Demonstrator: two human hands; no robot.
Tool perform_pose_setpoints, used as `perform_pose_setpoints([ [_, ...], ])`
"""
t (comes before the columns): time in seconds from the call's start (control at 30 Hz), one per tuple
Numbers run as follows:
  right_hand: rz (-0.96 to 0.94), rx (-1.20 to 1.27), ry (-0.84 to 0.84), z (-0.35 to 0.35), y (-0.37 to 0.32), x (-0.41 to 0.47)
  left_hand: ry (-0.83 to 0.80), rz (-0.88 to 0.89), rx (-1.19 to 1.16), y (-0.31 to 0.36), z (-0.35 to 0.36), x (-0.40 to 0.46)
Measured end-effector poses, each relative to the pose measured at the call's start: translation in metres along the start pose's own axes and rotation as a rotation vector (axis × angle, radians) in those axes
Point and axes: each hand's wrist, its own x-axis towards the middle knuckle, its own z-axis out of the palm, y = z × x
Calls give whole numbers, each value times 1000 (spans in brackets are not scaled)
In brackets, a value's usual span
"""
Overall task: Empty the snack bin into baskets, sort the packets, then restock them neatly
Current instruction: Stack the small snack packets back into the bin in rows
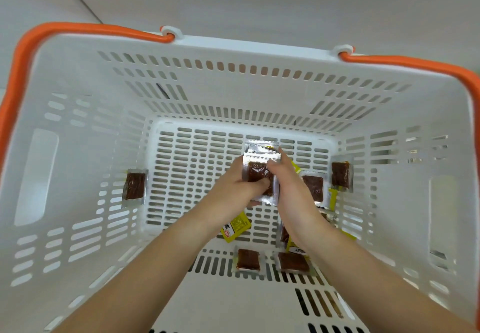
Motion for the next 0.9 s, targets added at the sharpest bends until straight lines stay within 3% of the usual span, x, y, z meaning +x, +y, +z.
perform_pose_setpoints([
  [0.1, -43, -35, -35, 1, -11, -8, -30, -21, -72, 15, -10, -9],
  [0.3, -198, -199, -126, 8, -81, -62, -95, 89, -3, 91, -34, -72],
  [0.43, -456, -301, -123, 10, -133, -115, -126, 154, -149, 152, -24, -129],
  [0.63, -887, -619, 83, 3, -180, -196, -89, 349, -315, 213, 33, -213],
  [0.73, -956, -679, 161, 0, -193, -228, -49, 450, -360, 225, 62, -239],
  [0.9, -1097, -848, 338, -6, -217, -260, -92, 440, -571, 237, 78, -254],
])
